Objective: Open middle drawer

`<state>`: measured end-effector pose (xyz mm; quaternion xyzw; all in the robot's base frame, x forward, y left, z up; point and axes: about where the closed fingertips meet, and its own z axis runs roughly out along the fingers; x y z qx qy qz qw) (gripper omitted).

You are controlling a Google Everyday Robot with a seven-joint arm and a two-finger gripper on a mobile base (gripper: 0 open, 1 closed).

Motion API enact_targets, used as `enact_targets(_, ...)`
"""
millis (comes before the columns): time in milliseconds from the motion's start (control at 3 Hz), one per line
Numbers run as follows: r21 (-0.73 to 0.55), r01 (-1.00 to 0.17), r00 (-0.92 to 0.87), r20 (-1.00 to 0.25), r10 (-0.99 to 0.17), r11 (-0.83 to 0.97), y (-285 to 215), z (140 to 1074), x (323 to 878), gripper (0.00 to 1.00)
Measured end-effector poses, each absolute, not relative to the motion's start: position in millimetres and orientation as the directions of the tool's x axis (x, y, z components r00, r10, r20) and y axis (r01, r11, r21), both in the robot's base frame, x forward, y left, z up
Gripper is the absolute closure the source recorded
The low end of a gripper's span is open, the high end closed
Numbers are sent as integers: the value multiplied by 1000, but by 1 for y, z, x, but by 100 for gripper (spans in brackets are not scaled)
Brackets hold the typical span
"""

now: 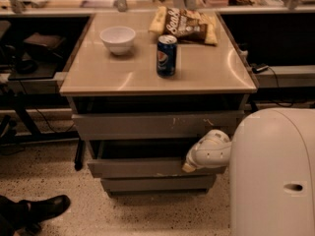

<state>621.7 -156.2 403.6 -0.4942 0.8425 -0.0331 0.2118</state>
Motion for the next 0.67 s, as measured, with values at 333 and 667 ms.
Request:
enact_targets(333,-259,-819,-412,-356,-839,512,-152,411,614,100)
enact_targets(667,-259,-819,-412,-356,-839,512,-152,411,614,100)
